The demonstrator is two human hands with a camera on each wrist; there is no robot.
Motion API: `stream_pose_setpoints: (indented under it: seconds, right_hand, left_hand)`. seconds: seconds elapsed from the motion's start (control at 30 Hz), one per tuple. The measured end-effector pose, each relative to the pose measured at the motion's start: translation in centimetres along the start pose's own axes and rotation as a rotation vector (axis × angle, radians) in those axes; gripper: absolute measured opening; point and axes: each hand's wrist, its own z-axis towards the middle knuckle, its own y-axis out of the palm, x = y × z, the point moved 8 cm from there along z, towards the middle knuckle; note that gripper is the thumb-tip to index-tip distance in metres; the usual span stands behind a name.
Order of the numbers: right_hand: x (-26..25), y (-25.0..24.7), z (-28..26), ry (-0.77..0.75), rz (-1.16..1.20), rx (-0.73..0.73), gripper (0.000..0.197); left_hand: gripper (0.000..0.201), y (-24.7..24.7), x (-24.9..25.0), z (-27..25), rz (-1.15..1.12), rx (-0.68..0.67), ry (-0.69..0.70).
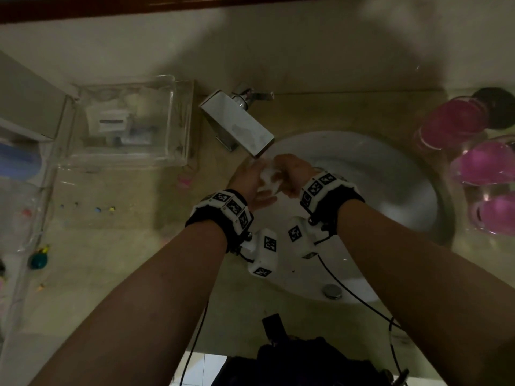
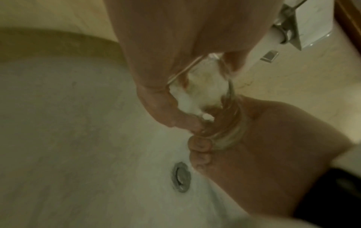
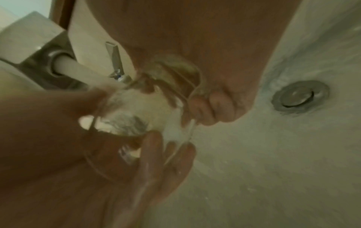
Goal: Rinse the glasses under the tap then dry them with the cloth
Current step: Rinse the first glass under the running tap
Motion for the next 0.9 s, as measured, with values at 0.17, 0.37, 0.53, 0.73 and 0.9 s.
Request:
stream_pose_setpoints:
  seconds: [0.17, 0.37, 0.53, 0.73, 0.9]
  right_hand:
    - [0.8, 0.2, -0.1, 0.057, 0.014, -0.040, 0.024]
    - [1.2, -0.4, -0.6, 0.148, -0.034, -0.116, 0.061]
    - [1.0, 0.0, -1.4, 0.081, -0.124, -0.106, 0.049]
    - [0.2, -0.2, -2.6, -0.031, -0.134, -0.081, 0.045]
    - [1.5, -0.5, -1.7, 0.156, -0.051, -0.069, 0.065]
  left_hand:
    - [0.038, -0.4, 0.4, -0.1, 0.035, 0.012, 0.042]
    - [0.032, 0.3, 0.7, -0.5, 0.074, -0.029, 0.099]
    - [0.040, 0.1, 1.3, -0.2, 0.085, 0.067, 0.114]
    - [0.047, 0.0, 0.6, -0.2, 0.050, 0.041, 0.031]
    - [0.032, 0.3, 1.3, -0.3, 0.075, 0.006, 0.089]
